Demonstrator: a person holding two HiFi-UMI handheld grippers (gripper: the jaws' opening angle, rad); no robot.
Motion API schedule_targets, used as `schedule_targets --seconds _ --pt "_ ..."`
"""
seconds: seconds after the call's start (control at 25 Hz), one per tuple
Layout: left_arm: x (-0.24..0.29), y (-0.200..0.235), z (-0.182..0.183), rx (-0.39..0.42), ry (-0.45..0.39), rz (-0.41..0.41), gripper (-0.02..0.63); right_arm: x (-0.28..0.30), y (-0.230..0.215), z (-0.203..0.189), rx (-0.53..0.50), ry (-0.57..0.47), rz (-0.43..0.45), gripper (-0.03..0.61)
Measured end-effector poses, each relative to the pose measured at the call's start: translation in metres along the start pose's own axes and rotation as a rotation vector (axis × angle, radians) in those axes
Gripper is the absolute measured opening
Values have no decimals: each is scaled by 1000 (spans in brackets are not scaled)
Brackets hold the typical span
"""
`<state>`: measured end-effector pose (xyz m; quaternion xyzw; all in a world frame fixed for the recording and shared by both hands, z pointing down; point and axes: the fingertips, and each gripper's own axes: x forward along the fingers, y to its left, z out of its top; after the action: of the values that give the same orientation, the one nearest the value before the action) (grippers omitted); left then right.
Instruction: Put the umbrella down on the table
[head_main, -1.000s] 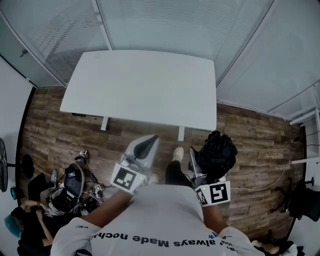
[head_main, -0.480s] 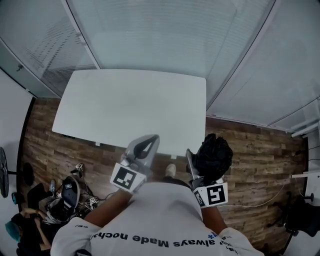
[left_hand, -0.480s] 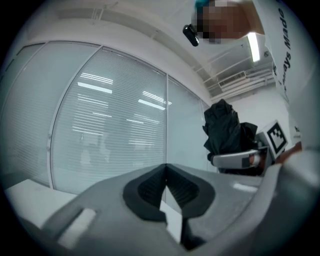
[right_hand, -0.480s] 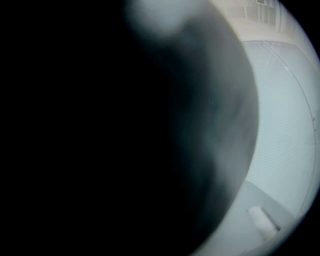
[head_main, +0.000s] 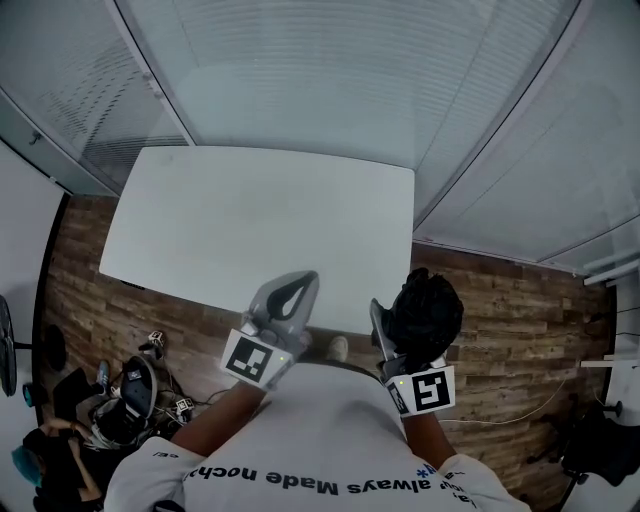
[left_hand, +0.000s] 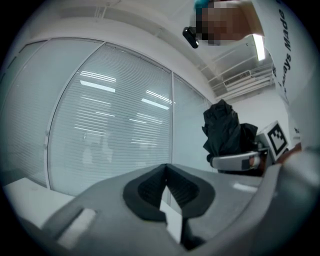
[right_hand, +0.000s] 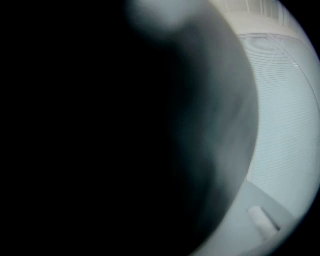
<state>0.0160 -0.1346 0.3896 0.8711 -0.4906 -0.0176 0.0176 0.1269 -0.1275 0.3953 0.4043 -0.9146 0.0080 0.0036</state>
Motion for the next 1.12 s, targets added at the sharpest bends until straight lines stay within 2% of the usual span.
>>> schedule_targets --seconds 0.24,0.52,0.84,1.12 --pt "13 45 1 -13 6 -12 3 45 2 6 -7 16 -15 221" --pt "32 73 5 -16 8 -49 3 79 -1 10 -19 17 -27 221" --pt "47 76 5 -21 4 -65 3 90 -12 7 -7 34 -32 221" --pt "55 85 -2 -34 12 -63 3 108 -23 -18 33 96 -27 221"
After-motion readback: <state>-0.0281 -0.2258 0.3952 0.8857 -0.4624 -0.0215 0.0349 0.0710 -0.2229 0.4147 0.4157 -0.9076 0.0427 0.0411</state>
